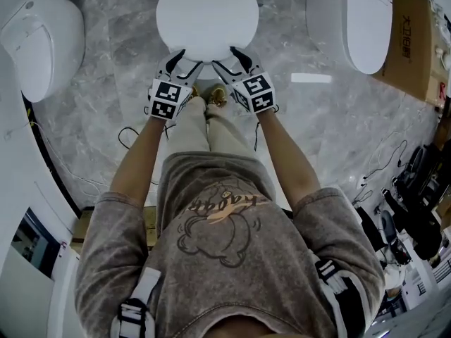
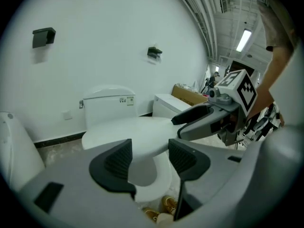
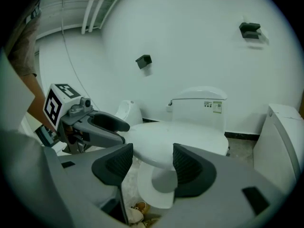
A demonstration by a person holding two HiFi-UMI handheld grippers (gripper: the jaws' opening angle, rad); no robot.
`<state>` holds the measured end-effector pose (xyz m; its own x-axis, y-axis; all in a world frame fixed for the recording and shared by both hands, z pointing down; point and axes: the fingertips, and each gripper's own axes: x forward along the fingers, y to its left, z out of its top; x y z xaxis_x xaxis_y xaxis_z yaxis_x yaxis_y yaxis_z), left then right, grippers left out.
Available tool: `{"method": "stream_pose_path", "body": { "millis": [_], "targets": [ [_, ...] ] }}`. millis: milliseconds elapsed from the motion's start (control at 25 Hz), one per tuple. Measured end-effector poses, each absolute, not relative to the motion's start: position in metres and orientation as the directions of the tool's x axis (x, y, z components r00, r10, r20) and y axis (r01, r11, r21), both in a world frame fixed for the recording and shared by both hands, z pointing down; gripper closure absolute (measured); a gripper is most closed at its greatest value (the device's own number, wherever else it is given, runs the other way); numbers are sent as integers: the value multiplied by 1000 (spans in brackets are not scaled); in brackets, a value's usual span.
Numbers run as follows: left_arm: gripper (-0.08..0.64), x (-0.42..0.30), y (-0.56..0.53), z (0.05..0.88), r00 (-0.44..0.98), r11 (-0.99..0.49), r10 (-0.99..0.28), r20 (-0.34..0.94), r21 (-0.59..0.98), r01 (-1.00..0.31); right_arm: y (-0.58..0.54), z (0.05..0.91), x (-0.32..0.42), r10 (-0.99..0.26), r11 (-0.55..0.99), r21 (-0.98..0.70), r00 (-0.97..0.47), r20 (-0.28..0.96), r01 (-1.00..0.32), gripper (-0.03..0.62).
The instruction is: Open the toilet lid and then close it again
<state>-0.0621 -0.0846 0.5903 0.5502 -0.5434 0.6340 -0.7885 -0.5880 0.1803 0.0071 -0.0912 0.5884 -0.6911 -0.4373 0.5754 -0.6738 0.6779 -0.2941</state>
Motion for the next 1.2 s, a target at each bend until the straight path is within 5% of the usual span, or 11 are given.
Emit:
{"method": "stream_pose_path", "body": {
  "millis": [280, 1040, 1200],
  "targets": [
    [327, -62, -76, 675, 506, -465, -563, 654, 256, -847, -58, 682, 23, -486, 491, -367, -598, 638, -790, 348],
    [347, -65, -37, 830, 492, -455, -498, 714, 268, -849, -28, 831, 30, -481, 424, -364, -546, 686, -829, 403],
    [385, -64, -33, 827, 487, -455, -496, 719, 263, -851, -26, 829, 40, -504, 417, -340, -526, 685, -843, 480]
  ]
}}
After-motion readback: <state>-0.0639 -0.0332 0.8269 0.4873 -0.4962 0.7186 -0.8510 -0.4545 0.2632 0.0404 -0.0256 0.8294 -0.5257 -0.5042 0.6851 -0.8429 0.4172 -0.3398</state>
